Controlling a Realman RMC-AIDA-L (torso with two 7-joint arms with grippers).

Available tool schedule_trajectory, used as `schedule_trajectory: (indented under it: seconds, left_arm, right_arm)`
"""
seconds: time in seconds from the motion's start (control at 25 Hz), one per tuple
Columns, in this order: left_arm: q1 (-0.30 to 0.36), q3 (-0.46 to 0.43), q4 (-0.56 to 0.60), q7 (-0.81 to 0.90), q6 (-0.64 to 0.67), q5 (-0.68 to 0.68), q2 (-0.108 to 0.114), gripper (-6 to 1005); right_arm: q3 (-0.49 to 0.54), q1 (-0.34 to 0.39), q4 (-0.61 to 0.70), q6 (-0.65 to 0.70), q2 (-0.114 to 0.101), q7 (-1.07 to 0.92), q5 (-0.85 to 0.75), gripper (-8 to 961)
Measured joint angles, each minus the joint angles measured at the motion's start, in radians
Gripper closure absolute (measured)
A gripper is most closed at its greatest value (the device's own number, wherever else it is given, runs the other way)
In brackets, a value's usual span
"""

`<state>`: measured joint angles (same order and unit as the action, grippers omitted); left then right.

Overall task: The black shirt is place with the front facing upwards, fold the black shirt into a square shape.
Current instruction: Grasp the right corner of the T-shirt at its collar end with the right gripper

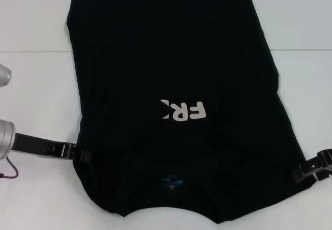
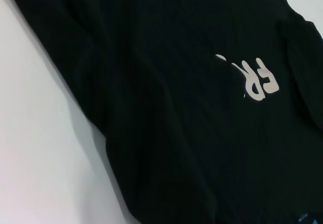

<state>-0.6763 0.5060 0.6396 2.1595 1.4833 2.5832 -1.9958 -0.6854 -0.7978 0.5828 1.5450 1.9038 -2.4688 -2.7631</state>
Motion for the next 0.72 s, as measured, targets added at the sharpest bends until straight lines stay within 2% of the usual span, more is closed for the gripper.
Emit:
schedule_trajectory:
  seconds: [0.72]
  left_arm:
    - [0.002, 0.000, 0.000, -0.003, 0.002, 0.000, -0.001, 949]
  right_arm:
    - [0.000, -0.002, -0.002, -0.001, 0.010, 0.008, 0.003, 96]
